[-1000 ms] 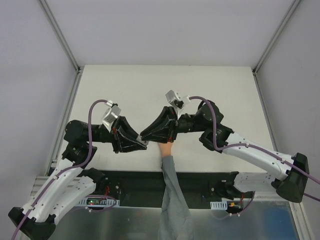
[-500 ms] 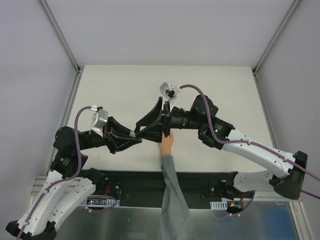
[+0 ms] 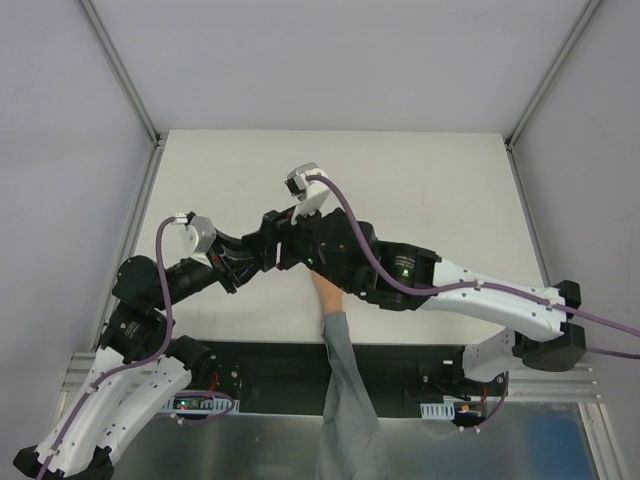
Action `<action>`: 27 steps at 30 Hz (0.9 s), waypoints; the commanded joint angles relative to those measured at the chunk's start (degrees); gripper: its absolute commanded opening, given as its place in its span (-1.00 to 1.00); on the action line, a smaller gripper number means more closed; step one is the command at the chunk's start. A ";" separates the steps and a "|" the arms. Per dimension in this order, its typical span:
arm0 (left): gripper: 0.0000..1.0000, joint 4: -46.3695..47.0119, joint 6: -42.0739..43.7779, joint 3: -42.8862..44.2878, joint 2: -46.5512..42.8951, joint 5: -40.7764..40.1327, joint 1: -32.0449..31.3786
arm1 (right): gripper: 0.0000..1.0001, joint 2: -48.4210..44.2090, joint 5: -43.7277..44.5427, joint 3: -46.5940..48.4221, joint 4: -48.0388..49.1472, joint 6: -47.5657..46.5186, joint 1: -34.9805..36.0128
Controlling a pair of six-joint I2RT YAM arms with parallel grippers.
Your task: Paint the nails
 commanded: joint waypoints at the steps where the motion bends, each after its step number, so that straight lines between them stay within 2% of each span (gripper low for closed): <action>1: -1.00 1.09 1.99 -1.11 -1.59 -5.43 0.48 | 0.10 4.70 18.03 7.69 -6.44 -1.32 2.66; 3: -1.00 1.09 1.90 -1.72 -2.20 -7.45 0.48 | 0.05 6.71 20.93 9.98 -6.71 -1.40 3.37; 5: -1.00 1.62 1.55 -2.43 -3.17 -9.73 0.48 | -0.15 8.04 23.05 11.38 -6.97 -1.32 4.33; 10: -1.00 3.73 0.06 -4.01 -4.40 -12.29 0.48 | -0.24 10.59 27.10 12.71 -5.14 -0.61 5.31; 13: -1.00 4.34 -0.56 -4.36 -4.32 -11.94 0.48 | -0.37 11.29 27.27 12.01 -2.51 -1.40 5.31; 27: -1.00 5.22 -2.05 -4.89 -4.67 -10.98 0.48 | -0.42 13.67 21.66 11.83 -1.52 1.84 1.88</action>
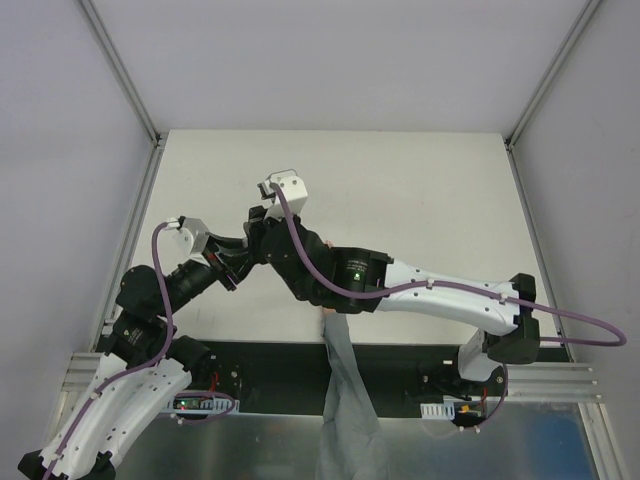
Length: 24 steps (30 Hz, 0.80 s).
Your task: Paint the nails
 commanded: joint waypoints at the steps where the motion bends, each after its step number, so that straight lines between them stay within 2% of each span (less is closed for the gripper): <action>1: -1.00 4.52 -1.09 0.38 -0.45 0.26 0.48 | -0.42 0.66 -1.91 1.73 1.82 1.63 -1.44; 4: -1.00 4.52 -1.18 0.46 -0.36 0.43 0.48 | -0.48 0.84 -2.88 1.56 1.91 2.16 -2.06; 9: -1.00 4.44 -1.62 0.73 -0.45 1.22 0.48 | -1.00 0.58 -5.86 0.42 2.00 2.68 -3.64; 13: -1.00 4.17 -3.29 1.51 0.34 3.94 0.48 | -0.99 -0.91 -12.10 -3.70 2.95 -0.45 -5.22; 15: -1.00 4.35 -4.95 2.22 1.65 7.62 0.48 | -1.00 -4.42 -20.43 -8.52 6.28 -3.80 -6.45; 16: -1.00 4.43 -6.44 3.18 2.18 10.95 0.48 | -1.00 -6.52 -25.16 -11.94 13.35 -6.26 -7.33; 17: -1.00 4.52 -7.15 3.54 2.62 12.55 0.48 | -1.00 -11.50 -34.95 -21.29 18.56 -6.63 -8.38; 19: -1.00 5.66 -9.69 4.33 3.33 17.02 0.48 | -1.00 -15.14 -47.72 -28.29 29.44 -5.06 -12.85; 20: -1.00 6.36 -10.75 4.24 3.42 18.35 0.57 | -1.00 -16.98 -58.58 -34.24 33.16 -3.92 -14.18; 22: -1.00 8.12 -14.69 5.12 4.99 22.65 0.74 | -1.00 -18.76 -75.13 -40.34 51.32 1.41 -19.71; 23: -1.00 11.87 -16.72 5.21 5.96 28.33 0.83 | -1.00 -18.24 -87.40 -42.72 57.40 8.50 -21.47; 24: -1.00 14.95 -19.43 5.21 7.71 30.91 0.92 | -1.00 -14.75 -93.70 -42.13 65.72 12.75 -23.83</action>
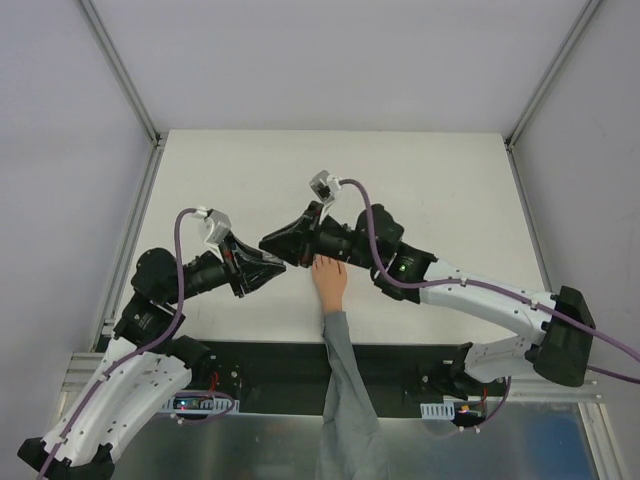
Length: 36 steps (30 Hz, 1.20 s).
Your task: Paint the nails
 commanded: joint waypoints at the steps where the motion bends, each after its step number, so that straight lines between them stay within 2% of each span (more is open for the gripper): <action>1: -1.00 19.29 -16.94 3.66 2.93 18.40 0.55 | -1.00 4.14 -45.05 -5.17 33.79 15.16 -7.75; 2: -1.00 25.42 -19.79 3.39 4.07 21.64 0.55 | -1.00 5.28 -49.35 -5.25 37.13 21.98 -8.54; 3: -1.00 27.22 -21.73 3.48 6.00 22.80 0.64 | -1.00 7.91 -50.70 -4.99 46.21 26.05 -8.80; 4: -1.00 28.98 -24.62 3.30 6.37 23.07 0.72 | -1.00 8.80 -51.67 -4.90 51.35 30.01 -9.24; 5: -1.00 29.35 -24.83 3.21 6.28 21.86 0.81 | -1.00 9.94 -52.81 -4.64 56.62 38.31 -10.20; 6: -1.00 28.91 -24.65 2.95 5.24 20.98 0.81 | -1.00 10.30 -52.82 -4.81 62.07 39.61 -10.47; 11: -1.00 22.69 -20.79 5.49 4.44 19.65 1.16 | -1.00 10.57 -53.26 -5.43 65.81 42.26 -11.09; 15: -1.00 10.83 -12.37 9.36 4.00 18.25 1.16 | -1.00 8.91 -52.12 -6.66 63.20 40.78 -11.36; 16: -1.00 9.67 -11.13 9.45 3.56 17.46 1.16 | -1.00 8.12 -50.64 -7.27 60.75 38.59 -11.36; 18: -1.00 7.48 -7.36 9.63 2.42 15.36 1.16 | -1.00 3.99 -47.74 -7.54 42.96 31.49 -11.27; 19: -1.00 5.38 -6.21 9.72 2.15 14.82 1.16 | -1.00 1.98 -42.76 -6.67 34.27 19.88 -11.27; 20: -1.00 4.22 -4.89 9.72 1.80 14.03 1.16 | -0.78 -1.26 -39.32 -5.44 16.60 14.54 -10.22; 22: -1.00 0.72 -1.02 10.16 1.80 12.10 1.16 | -0.31 -3.48 -29.41 -3.59 6.18 5.83 -9.16; 23: -1.00 -0.09 0.47 10.33 1.71 11.57 1.16 | 0.01 -4.88 -25.87 -1.58 -0.91 4.83 -8.12; 27: -1.00 -3.87 8.11 10.16 0.83 6.92 1.16 | 0.45 -7.00 -7.34 3.79 -15.89 0.52 -4.16; 30: -1.00 -4.75 12.07 9.28 -0.22 4.54 1.16 | 0.55 -5.70 5.85 10.44 -25.47 -1.86 0.84; 31: -1.00 -4.75 12.87 8.93 -0.57 3.92 1.16 | 0.58 -5.08 13.72 12.05 -27.24 -2.29 3.64; 34: -1.00 -4.93 15.42 7.87 -1.89 -0.38 1.16 | 0.58 -2.01 27.45 18.29 -32.61 -2.21 8.22; 36: -1.00 -5.02 16.65 7.08 -3.03 -4.07 1.16 | 0.55 0.28 32.50 23.98 -36.12 -1.25 9.73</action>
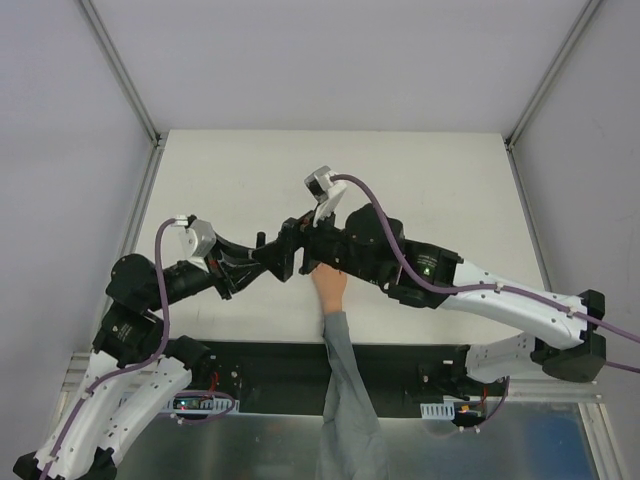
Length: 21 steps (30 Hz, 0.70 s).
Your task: Paint the nails
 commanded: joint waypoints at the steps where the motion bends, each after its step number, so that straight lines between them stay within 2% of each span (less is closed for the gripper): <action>1: -1.00 0.58 6.62 -1.11 -2.73 -8.80 0.31 | 0.49 5.78 25.53 11.22 -12.80 -1.46 4.66; 7: -1.00 0.58 7.51 -3.05 -3.61 -14.25 0.31 | 0.24 15.10 37.51 22.46 -15.98 -0.76 9.59; 12: -1.00 0.67 6.80 -3.66 -3.87 -15.57 0.31 | -0.03 19.78 44.98 27.49 -14.76 -2.77 12.49; 13: -1.00 0.67 6.63 -3.75 -4.05 -15.75 0.31 | -0.07 20.39 45.34 28.72 -14.32 -3.65 12.50; 16: -1.00 0.58 6.45 -3.93 -4.49 -16.36 0.31 | -0.38 21.71 45.79 29.08 -13.88 -3.31 12.50; 20: -1.00 0.67 5.31 -3.84 -4.66 -15.93 0.22 | -0.48 21.63 46.49 27.77 -13.26 -2.95 12.58; 21: -1.00 0.67 5.13 -3.84 -4.67 -15.49 0.31 | -0.59 21.37 46.58 27.24 -12.57 -3.21 12.58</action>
